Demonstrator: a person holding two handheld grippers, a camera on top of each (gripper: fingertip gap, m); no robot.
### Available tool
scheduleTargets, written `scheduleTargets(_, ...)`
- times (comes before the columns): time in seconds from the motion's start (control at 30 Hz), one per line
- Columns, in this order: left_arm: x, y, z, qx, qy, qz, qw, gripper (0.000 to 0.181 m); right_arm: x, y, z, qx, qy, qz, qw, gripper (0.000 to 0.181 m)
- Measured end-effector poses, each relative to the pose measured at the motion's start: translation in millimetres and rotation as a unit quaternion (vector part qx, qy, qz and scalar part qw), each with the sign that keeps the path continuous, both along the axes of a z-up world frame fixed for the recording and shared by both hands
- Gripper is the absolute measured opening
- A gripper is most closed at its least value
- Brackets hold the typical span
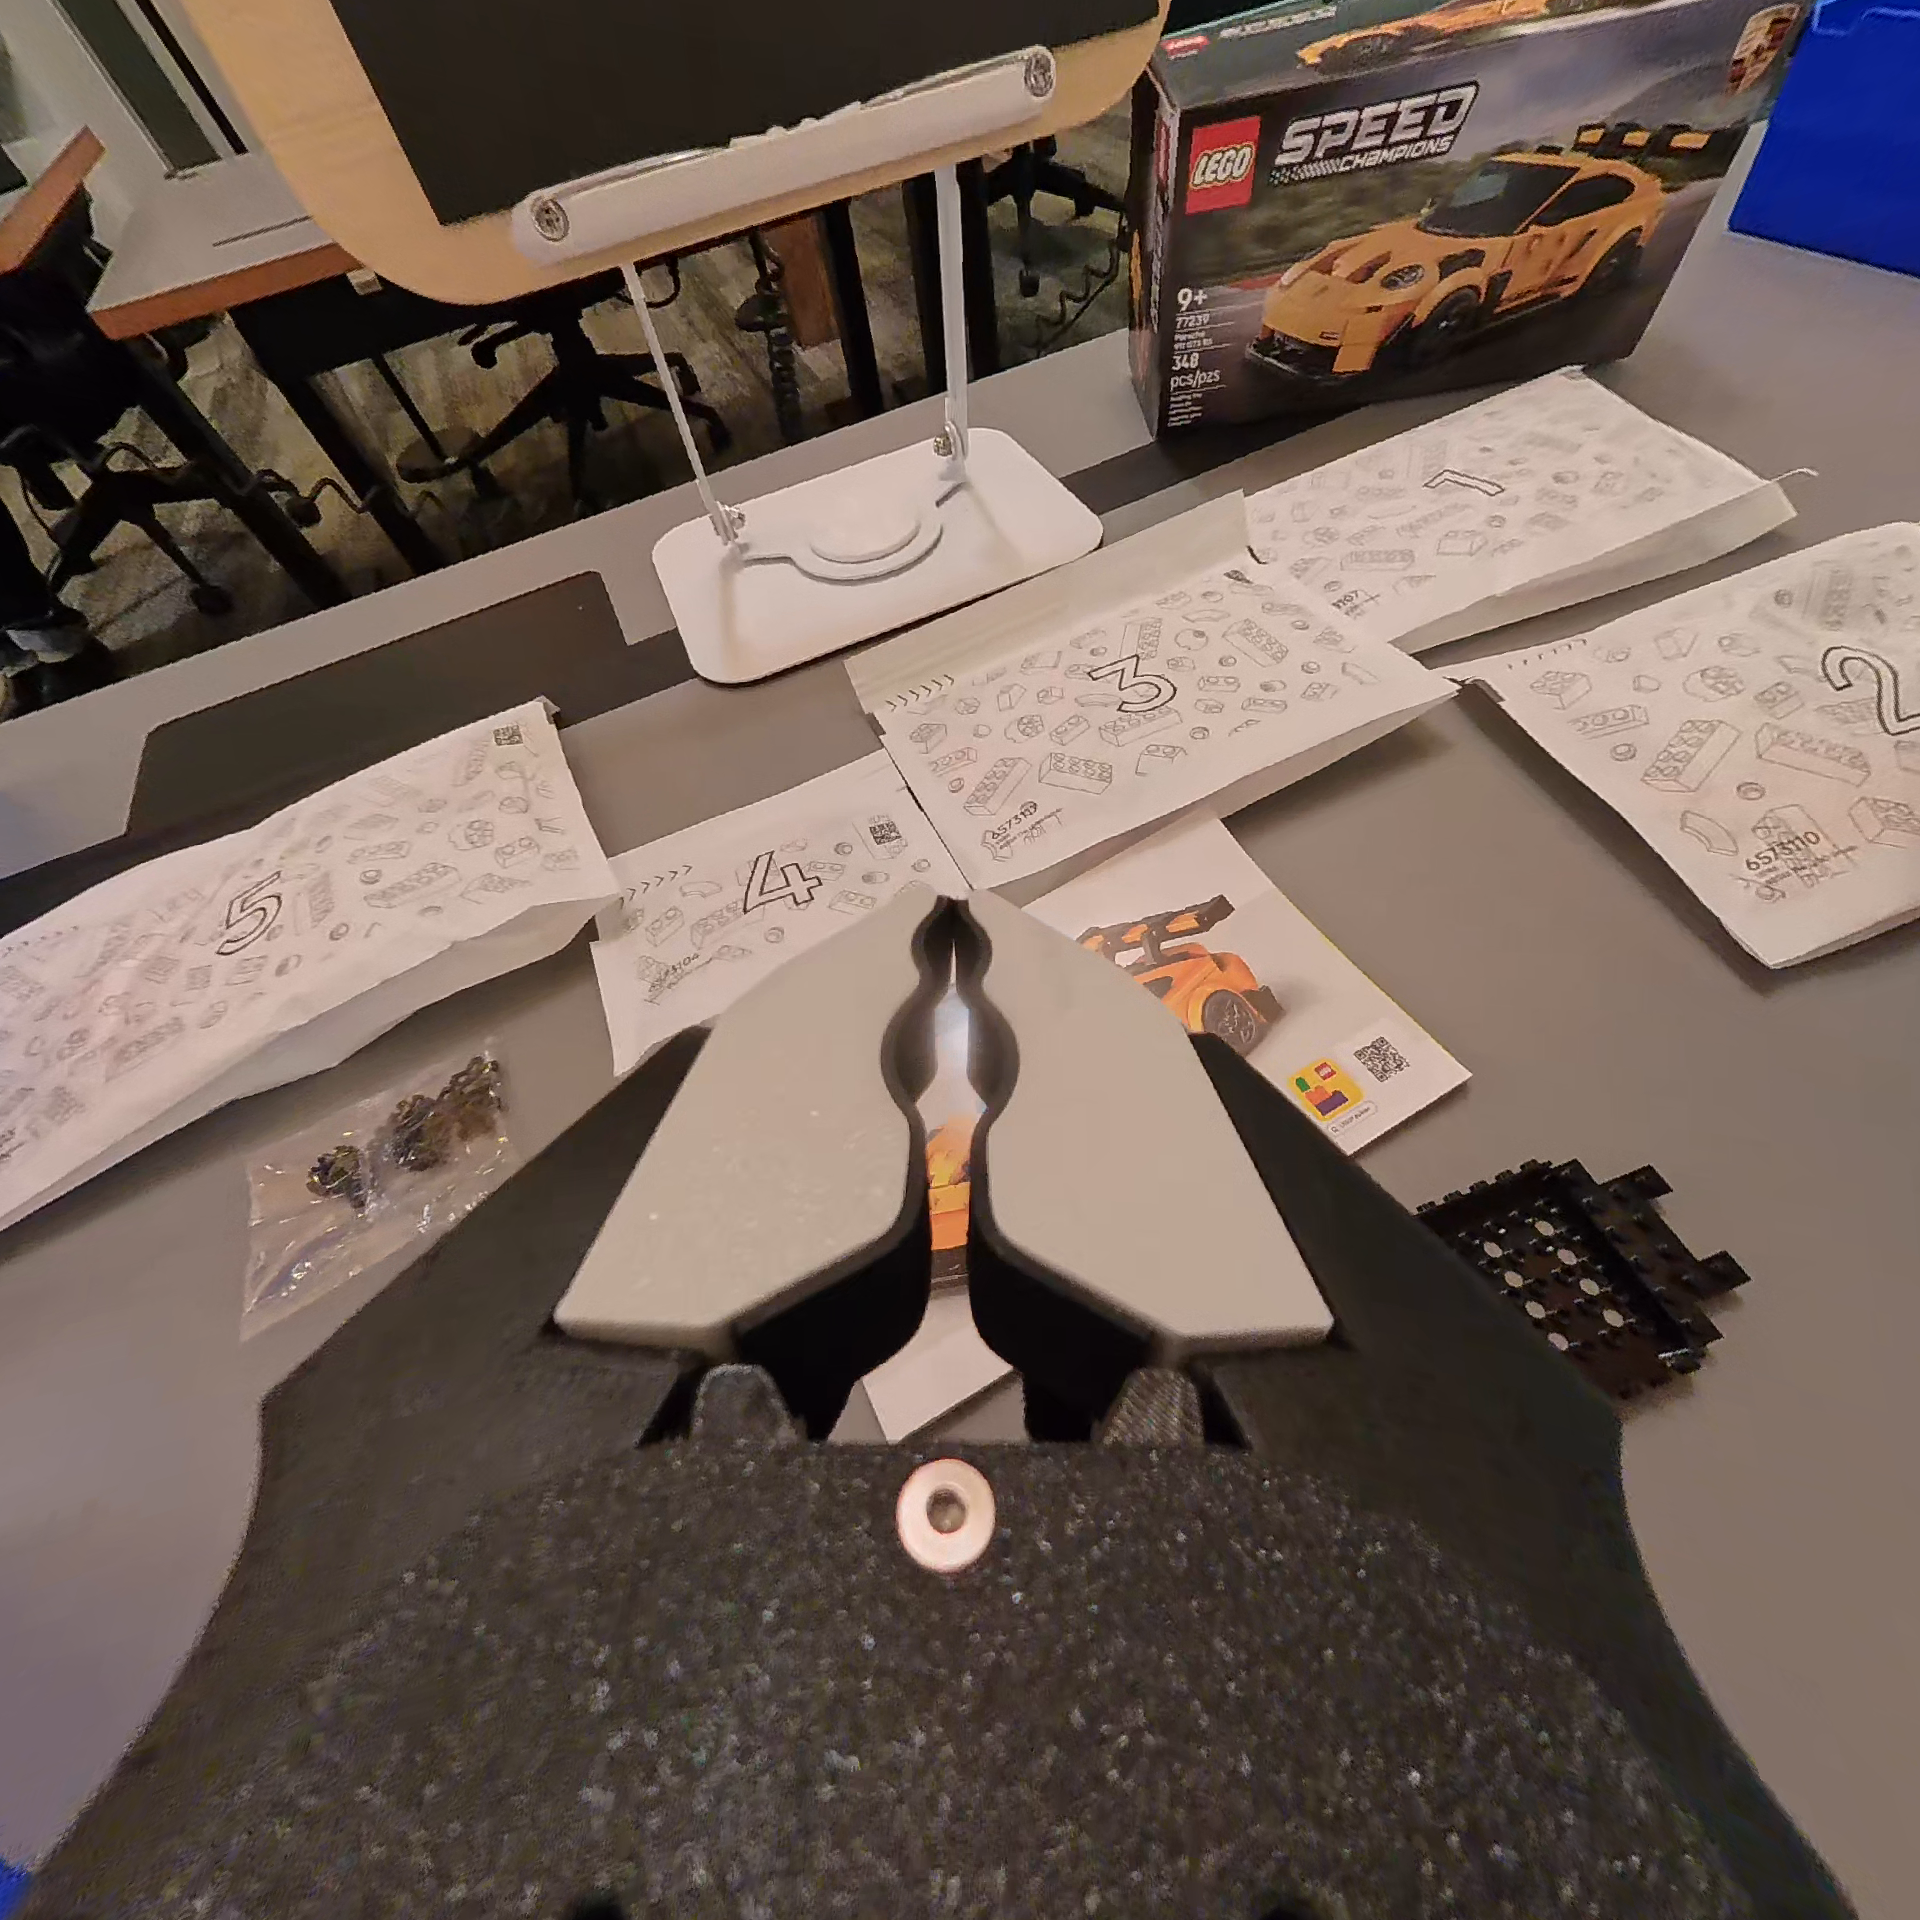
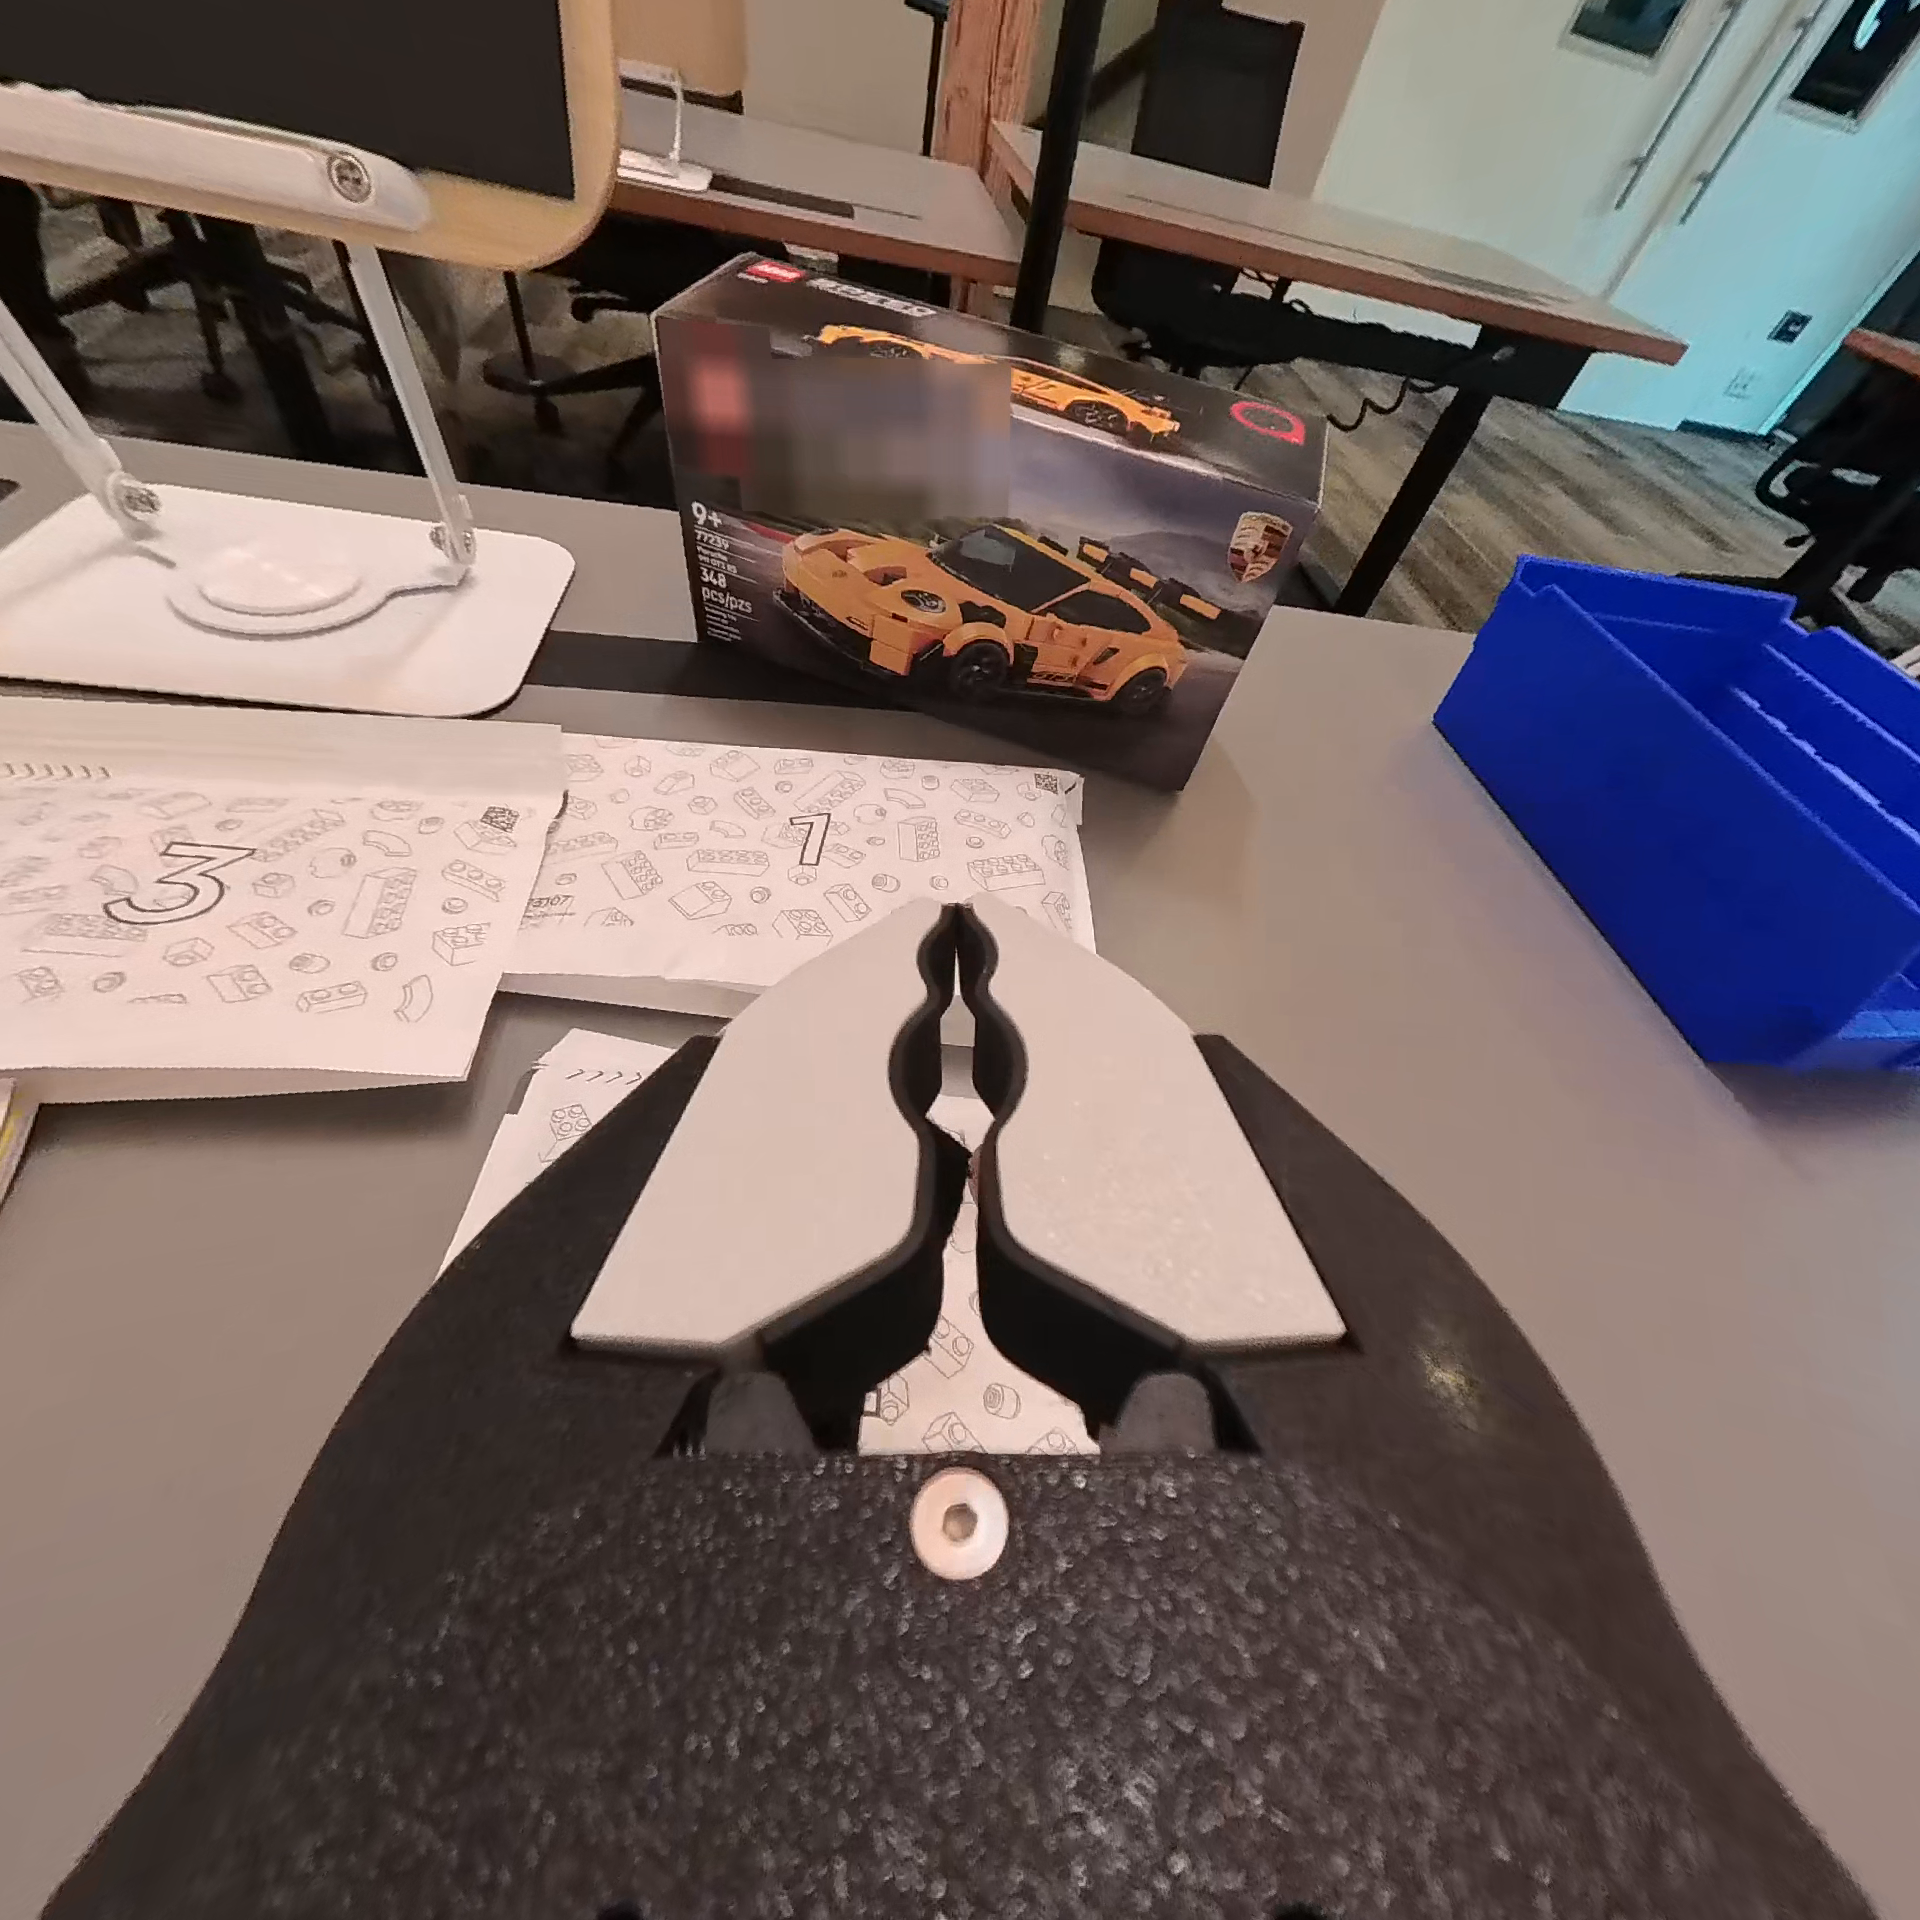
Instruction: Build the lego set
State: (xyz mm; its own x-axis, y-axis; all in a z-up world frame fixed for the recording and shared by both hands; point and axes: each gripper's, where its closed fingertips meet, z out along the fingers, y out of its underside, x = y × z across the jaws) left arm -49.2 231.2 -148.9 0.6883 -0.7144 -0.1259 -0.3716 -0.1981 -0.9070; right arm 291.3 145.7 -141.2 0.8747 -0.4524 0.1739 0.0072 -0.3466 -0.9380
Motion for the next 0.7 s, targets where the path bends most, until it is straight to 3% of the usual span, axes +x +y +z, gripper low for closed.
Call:
scheduleTargets(0.4,-7,6,-7,0.006,0.012,0.004,1.0,0.0,2,1,-1,0.005,0.008,-0.003,1.0,0.0)
scheduleTargets(0.7,-55,24,-14,0.021,0.045,0.035,0.998,0.0,-35,8,2,0.012,0.002,0.054,0.998,0.0)
